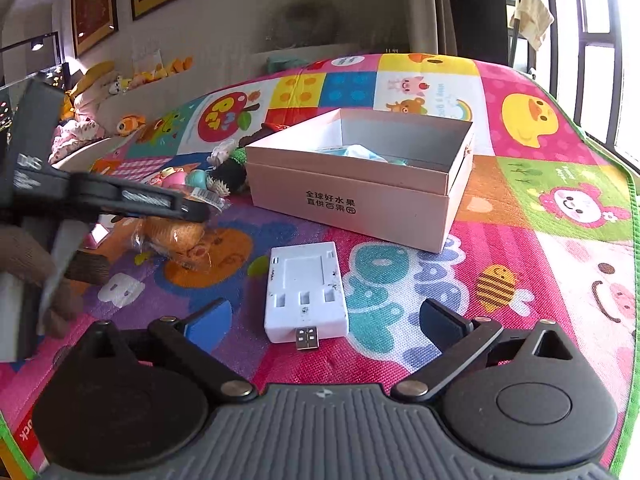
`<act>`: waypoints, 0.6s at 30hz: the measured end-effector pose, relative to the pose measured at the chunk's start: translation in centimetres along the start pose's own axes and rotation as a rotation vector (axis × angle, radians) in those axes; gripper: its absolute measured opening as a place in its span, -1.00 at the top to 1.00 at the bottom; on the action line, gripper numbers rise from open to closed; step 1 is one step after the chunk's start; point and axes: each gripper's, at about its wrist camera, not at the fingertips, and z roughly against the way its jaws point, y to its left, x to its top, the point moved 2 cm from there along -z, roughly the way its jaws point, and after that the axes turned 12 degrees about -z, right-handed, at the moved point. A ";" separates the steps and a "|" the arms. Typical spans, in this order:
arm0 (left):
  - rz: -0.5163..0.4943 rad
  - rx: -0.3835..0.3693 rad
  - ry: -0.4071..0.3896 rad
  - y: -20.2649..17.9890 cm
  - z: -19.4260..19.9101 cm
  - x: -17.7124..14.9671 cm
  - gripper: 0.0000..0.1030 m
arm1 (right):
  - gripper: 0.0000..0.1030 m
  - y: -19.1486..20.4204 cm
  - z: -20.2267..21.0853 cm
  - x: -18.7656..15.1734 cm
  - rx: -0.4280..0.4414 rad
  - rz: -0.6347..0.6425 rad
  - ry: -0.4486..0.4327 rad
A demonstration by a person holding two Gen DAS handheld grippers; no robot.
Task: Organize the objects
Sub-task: 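Carry the bread roll into the pink box with the left tool and release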
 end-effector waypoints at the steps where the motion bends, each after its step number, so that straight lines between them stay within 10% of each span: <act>1: -0.016 0.009 -0.003 -0.2 0.1 0.0 -0.27 | -0.95 0.0 0.0 0.0 0.000 -0.002 0.000; 12: -0.089 0.085 -0.010 0.4 1.3 -1.0 -0.27 | -0.97 -0.1 0.0 -0.1 -0.002 -0.006 0.002; 18: 0.048 -0.118 -0.046 2.3 2.7 -2.8 -0.06 | -0.97 0.0 0.0 -0.1 0.005 0.001 0.007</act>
